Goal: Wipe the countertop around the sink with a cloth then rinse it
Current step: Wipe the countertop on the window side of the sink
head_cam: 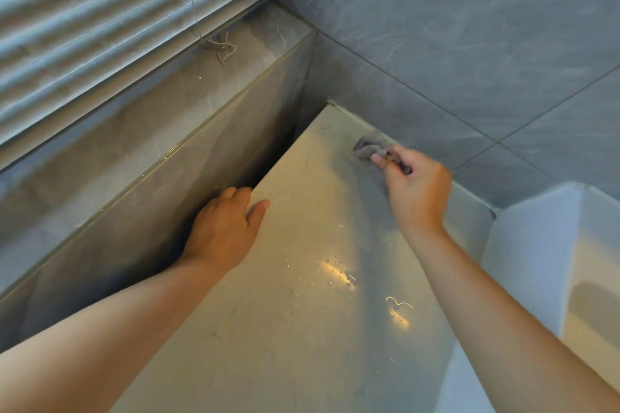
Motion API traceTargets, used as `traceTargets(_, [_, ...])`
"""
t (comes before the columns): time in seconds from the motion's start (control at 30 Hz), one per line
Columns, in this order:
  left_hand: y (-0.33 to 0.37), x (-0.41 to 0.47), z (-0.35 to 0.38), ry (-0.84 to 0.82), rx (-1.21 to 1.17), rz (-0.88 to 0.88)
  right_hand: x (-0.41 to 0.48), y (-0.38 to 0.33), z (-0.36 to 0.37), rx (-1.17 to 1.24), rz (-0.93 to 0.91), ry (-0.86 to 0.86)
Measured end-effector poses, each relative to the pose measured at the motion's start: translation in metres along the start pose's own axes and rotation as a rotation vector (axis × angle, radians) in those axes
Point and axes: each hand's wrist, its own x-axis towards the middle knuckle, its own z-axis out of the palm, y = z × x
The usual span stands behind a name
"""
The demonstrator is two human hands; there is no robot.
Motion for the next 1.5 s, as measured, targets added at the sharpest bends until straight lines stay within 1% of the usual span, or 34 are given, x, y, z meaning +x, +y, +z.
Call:
traceTargets(0.07, [0.0,0.001,0.001,0.003,0.007,0.002,0.023,0.01,-0.008,-0.091,-0.041,0.039])
traceTargets(0.17, [-0.001,0.001,0.002,0.01,0.019,0.004,0.046,0.031,-0.011,-0.248,-0.106,0.013])
traceTargets(0.23, [-0.001,0.001,0.003,0.017,0.02,0.007,0.049,0.044,-0.007,-0.324,-0.098,0.01])
traceTargets(0.3, [-0.001,0.001,0.003,0.024,0.024,0.012,0.043,0.051,0.002,-0.349,-0.058,0.003])
traceTargets(0.43, [-0.002,0.003,0.004,0.026,0.022,0.015,0.033,0.054,0.015,-0.186,0.075,0.088])
traceTargets(0.47, [-0.002,0.003,0.004,0.024,0.022,0.014,0.032,0.053,0.014,-0.17,0.092,0.088])
traceTargets(0.63, [-0.003,0.003,0.005,0.03,0.016,0.02,0.019,0.051,0.006,-0.134,0.075,0.056])
traceTargets(0.9, [-0.003,0.002,0.004,0.013,-0.003,0.027,-0.034,0.038,0.008,-0.035,0.125,0.001])
traceTargets(1.0, [-0.002,-0.003,-0.001,0.023,-0.045,0.088,-0.055,0.027,0.005,-0.007,0.146,-0.032])
traceTargets(1.07, [0.0,-0.01,-0.006,0.044,-0.047,0.152,-0.065,0.018,0.001,0.015,0.161,-0.105])
traceTargets(1.13, [0.002,-0.021,-0.011,0.062,-0.022,0.256,-0.066,0.011,-0.007,0.091,0.206,-0.173])
traceTargets(1.17, [0.005,-0.026,-0.013,0.057,-0.012,0.314,-0.063,0.011,-0.013,0.138,0.228,-0.163])
traceTargets(1.23, [0.011,-0.036,-0.014,0.011,0.008,0.403,-0.048,0.012,-0.029,0.149,0.213,-0.06])
traceTargets(1.27, [0.015,-0.04,-0.013,-0.012,0.025,0.429,-0.039,0.014,-0.037,0.115,0.194,-0.004])
traceTargets(1.33, [0.02,-0.043,-0.009,-0.036,0.055,0.457,-0.02,0.017,-0.051,0.037,0.174,0.046])
traceTargets(1.5, [0.022,-0.044,0.002,-0.069,0.123,0.458,0.011,0.045,-0.056,-0.226,0.128,0.041])
